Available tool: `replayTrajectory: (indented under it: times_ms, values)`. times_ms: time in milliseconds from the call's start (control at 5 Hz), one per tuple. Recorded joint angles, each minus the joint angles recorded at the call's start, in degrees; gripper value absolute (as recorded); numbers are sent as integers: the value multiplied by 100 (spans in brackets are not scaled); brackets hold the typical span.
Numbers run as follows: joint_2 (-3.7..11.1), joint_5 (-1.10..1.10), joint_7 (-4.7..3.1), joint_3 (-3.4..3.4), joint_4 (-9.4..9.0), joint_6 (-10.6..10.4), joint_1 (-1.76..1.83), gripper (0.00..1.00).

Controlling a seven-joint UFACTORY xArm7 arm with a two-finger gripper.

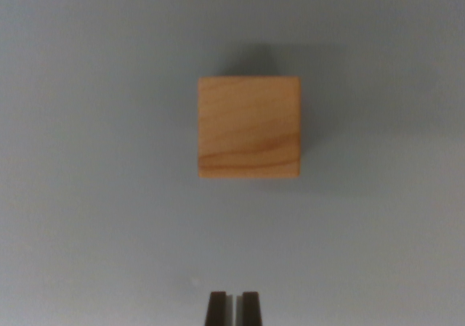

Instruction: Push wooden cube

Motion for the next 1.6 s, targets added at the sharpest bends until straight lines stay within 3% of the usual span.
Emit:
replayTrajectory:
  times_ms: [200, 400, 600, 800, 1000, 1600]
  values:
    - [84, -3, 6, -9, -151, -232, -4, 0]
    - [84, -3, 6, -9, -151, -232, -4, 0]
    - [161, -6, 12, -17, -290, -448, -9, 0]
    - [161, -6, 12, -17, -290, -448, -9, 0]
    - [229, -8, 17, -24, -412, -636, -12, 0]
    - [293, -10, 21, -30, -528, -814, -16, 0]
